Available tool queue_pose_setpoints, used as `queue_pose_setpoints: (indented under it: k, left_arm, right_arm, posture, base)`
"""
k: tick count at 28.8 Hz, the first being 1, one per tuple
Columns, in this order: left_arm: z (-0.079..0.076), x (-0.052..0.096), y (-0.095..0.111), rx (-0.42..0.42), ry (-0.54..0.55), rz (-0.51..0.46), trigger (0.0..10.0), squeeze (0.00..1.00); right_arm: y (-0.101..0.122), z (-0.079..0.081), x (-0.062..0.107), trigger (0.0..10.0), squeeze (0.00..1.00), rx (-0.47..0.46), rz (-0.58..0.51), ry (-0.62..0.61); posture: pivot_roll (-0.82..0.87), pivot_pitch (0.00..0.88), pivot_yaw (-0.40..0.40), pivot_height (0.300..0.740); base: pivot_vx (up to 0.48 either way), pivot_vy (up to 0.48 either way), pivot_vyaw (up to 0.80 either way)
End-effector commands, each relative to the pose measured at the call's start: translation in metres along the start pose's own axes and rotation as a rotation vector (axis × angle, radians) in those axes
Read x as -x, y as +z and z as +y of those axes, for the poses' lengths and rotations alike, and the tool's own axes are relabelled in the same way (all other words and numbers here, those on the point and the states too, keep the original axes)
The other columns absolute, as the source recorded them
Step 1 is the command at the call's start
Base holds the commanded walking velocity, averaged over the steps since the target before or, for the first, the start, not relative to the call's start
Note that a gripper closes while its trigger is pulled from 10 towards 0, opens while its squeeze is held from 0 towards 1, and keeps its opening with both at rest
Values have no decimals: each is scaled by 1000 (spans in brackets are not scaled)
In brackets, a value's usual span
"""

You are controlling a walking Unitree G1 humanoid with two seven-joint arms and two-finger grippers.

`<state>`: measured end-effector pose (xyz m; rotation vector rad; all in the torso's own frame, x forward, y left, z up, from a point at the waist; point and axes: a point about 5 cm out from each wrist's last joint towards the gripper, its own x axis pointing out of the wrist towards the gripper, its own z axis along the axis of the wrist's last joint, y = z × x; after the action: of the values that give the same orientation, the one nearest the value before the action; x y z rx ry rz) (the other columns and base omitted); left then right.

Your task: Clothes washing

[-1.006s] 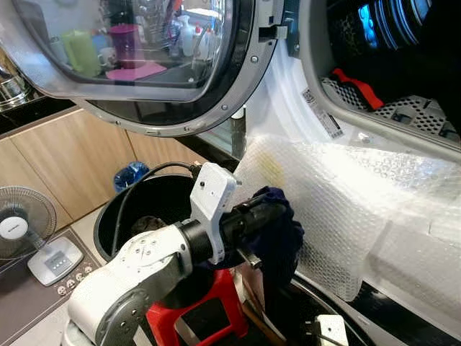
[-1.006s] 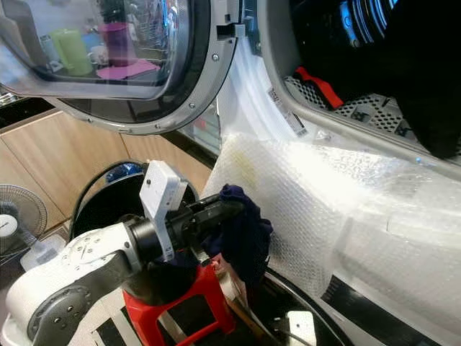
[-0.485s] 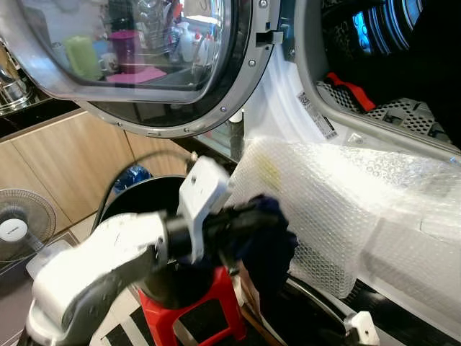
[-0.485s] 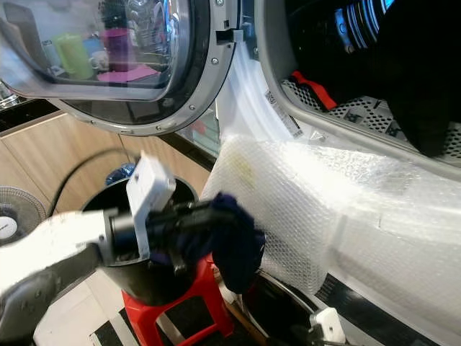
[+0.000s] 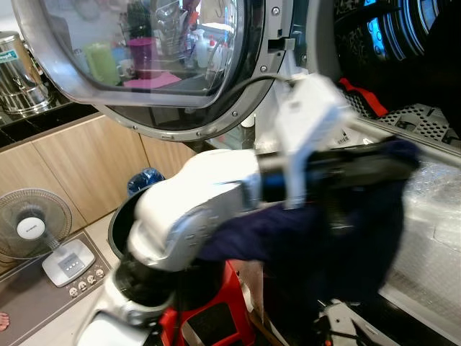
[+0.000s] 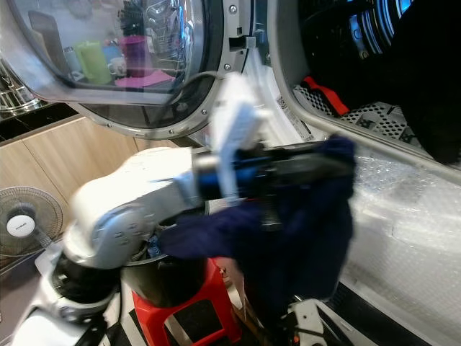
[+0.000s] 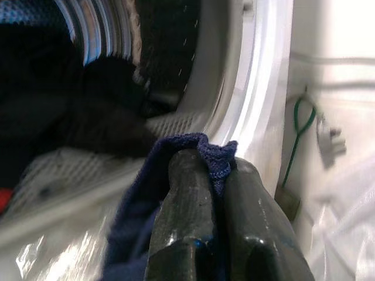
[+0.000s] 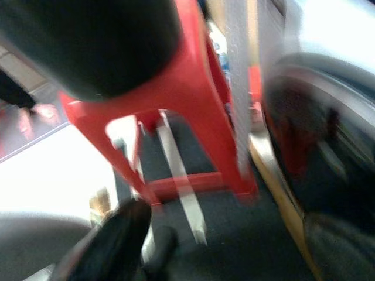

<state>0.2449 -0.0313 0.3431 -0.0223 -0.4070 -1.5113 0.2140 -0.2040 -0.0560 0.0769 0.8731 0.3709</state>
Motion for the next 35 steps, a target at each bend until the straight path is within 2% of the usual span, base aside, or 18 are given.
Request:
queue_pose_setpoints:
  k: [1, 3, 7, 9, 12, 13, 15, 16, 17, 20, 21, 24, 26, 27, 28, 30, 32, 35]
  left_arm:
    - [1, -15, 4, -54, -5, -17, 10000, 0]
    - [2, -22, 4, -25, -36, -48, 10000, 0]
    - [0, -34, -19, 17, -24, 10, 10000, 0]
    - [-2, -32, -28, 38, -30, 35, 10000, 0]
    - [-11, -17, -51, 64, -41, 88, 10000, 0]
    - [-18, -7, -62, 86, -37, 117, 10000, 0]
    - [-23, 11, -73, 112, -5, 150, 10000, 0]
    - [-25, 29, -80, 127, 40, 177, 10000, 0]
    - [-25, 32, -82, 129, 49, 182, 10000, 0]
    - [-19, 63, -87, 157, 222, 204, 10000, 0]
    - [-19, 63, -87, 157, 222, 204, 10000, 0]
    - [-15, 79, -84, 137, 334, 203, 10000, 0]
    - [-14, 82, -84, 135, 357, 203, 10000, 0]
    - [-10, 90, -85, 138, 410, 202, 10000, 0]
    - [-10, 90, -85, 138, 410, 202, 10000, 0]
    - [-10, 97, -90, 136, 449, 230, 10000, 0]
    - [-11, 99, -92, 145, 456, 236, 10000, 0]
    - [-14, 102, -93, 154, 454, 247, 10000, 0]
  right_arm:
    - [-10, 3, -2, 10000, 0, -29, 47, -47]
    - [-10, 6, -5, 10000, 0, -45, 38, -75]
    - [-17, 9, -7, 10000, 0, -54, 62, -134]
    - [-18, 9, -7, 10000, 0, -55, 63, -151]
    - [-18, 9, -7, 10000, 0, -81, 52, -171]
    - [-18, 9, -8, 10000, 0, -80, 50, -172]
    - [-19, 7, -6, 10000, 0, -71, 49, -180]
    - [-20, 4, -4, 10000, 0, -81, 42, -180]
    - [-20, 4, -4, 10000, 0, -84, 41, -179]
    - [-34, 2, 3, 10000, 0, -5, 100, -99]
    - [-34, 2, 3, 10000, 0, -5, 100, -99]
    - [-51, 4, 11, 10000, 0, 56, 174, 29]
    - [-55, 5, 13, 10000, 0, 76, 196, 66]
    - [-74, 7, 25, 10000, 0, 161, 310, 226]
    - [-74, 7, 25, 10000, 0, 161, 310, 226]
    - [-87, 4, 38, 10000, 0, 201, 403, 350]
    - [-87, 3, 42, 10000, 0, 190, 391, 402]
    - [-79, -1, 42, 10000, 0, 155, 337, 403]
  posture:
    - [125, 0, 77, 740]
    - [120, 0, 80, 740]
    - [119, 0, 86, 740]
    - [119, 0, 87, 740]
    - [124, 0, 91, 740]
    - [115, 0, 96, 740]
    - [113, 0, 96, 740]
    - [113, 0, 96, 740]
    - [113, 0, 96, 740]
    - [129, 21, 88, 740]
    - [129, 21, 88, 740]
    - [131, 32, 85, 740]
    - [131, 32, 85, 740]
    - [129, 37, 82, 740]
    - [129, 37, 82, 740]
    - [120, 39, 79, 740]
    - [116, 41, 78, 740]
    - [116, 41, 78, 740]
  base:
    - [0, 0, 0]
    - [0, 0, 0]
    - [0, 0, 0]
    - [0, 0, 0]
    - [0, 0, 0]
    - [0, 0, 0]
    - [0, 0, 0]
    - [0, 0, 0]
    - [0, 0, 0]
    - [0, 0, 0]
    - [0, 0, 0]
    - [0, 0, 0]
    - [0, 0, 0]
    - [0, 0, 0]
    - [0, 0, 0]
    - [0, 0, 0]
    - [0, 0, 0]
    - [0, 0, 0]
